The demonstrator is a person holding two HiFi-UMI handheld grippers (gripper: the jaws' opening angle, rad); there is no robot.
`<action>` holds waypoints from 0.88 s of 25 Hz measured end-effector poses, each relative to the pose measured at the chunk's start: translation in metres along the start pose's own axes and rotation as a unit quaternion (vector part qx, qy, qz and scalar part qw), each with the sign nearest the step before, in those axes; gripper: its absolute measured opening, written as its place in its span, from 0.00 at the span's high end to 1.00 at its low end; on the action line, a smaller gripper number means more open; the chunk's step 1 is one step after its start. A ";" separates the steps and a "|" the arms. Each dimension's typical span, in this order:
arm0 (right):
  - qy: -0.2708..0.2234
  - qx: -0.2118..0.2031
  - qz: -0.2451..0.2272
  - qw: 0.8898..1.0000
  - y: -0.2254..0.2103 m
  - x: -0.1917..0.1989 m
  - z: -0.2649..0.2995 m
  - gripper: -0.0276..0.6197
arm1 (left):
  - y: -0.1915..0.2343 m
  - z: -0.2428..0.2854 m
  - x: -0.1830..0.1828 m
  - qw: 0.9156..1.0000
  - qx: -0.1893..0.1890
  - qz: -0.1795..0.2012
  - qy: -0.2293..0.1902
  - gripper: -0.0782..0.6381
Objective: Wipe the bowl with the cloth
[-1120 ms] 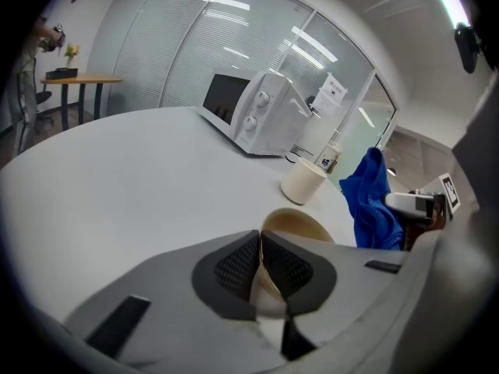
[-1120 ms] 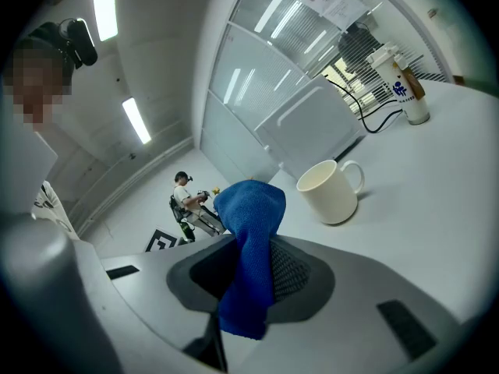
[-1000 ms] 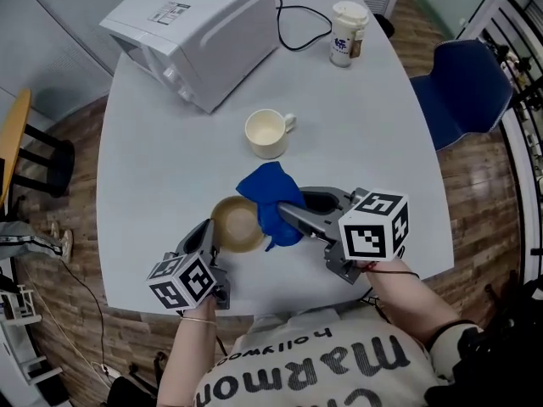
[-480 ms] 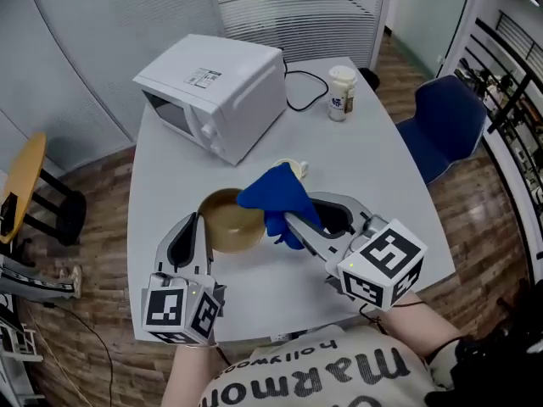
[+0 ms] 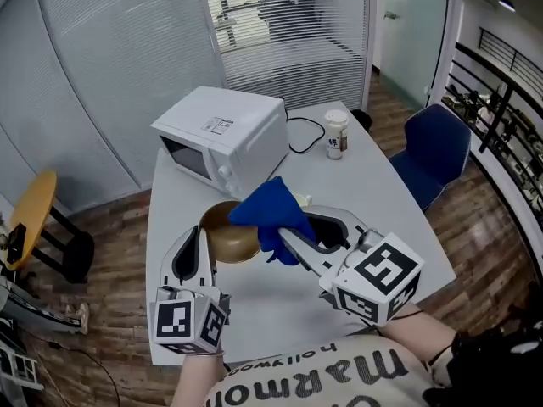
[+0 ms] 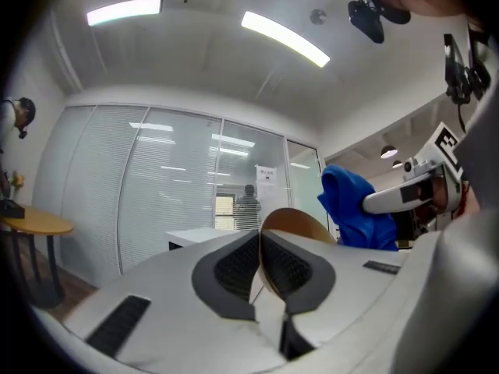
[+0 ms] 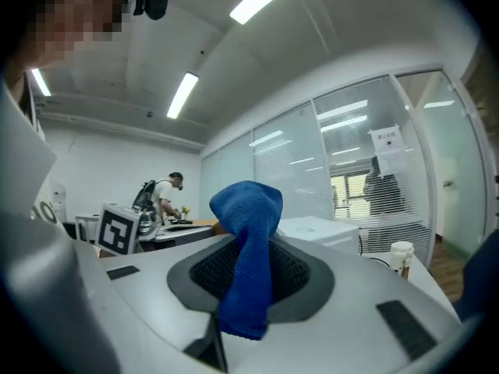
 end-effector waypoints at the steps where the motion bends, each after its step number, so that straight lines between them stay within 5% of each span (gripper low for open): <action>1: -0.009 0.009 0.013 1.000 -0.001 -0.001 -0.002 0.80 | 0.002 -0.004 -0.004 1.000 -0.003 0.000 -0.008 0.88; 4: -0.016 -0.015 0.022 1.000 0.006 -0.010 -0.005 0.80 | 0.005 -0.014 -0.015 0.999 -0.012 0.013 -0.027 0.88; 9: 0.002 -0.069 -0.084 0.994 0.048 -0.031 0.004 0.80 | 0.000 -0.020 -0.030 0.997 -0.015 0.059 -0.044 0.88; 12: 0.034 -0.072 -0.100 0.992 0.057 -0.031 0.021 0.80 | -0.009 -0.021 -0.039 0.995 -0.015 0.094 -0.038 0.88; 17: 0.059 -0.068 -0.067 0.994 0.055 -0.027 0.032 0.80 | -0.027 -0.026 -0.042 0.984 -0.009 0.176 -0.021 0.88; 22: 0.058 -0.072 -0.023 0.995 0.048 -0.024 0.029 0.80 | -0.041 -0.029 -0.038 0.977 -0.014 0.211 -0.007 0.88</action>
Point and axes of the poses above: the fingertips, and each gripper's own axes: z forward along the fingers, y to its left, x out of its underside, the point moved 10 cm from there along -z, backward along the fingers, and after that the axes turned 14 degrees about y, right-handed, at the moved point
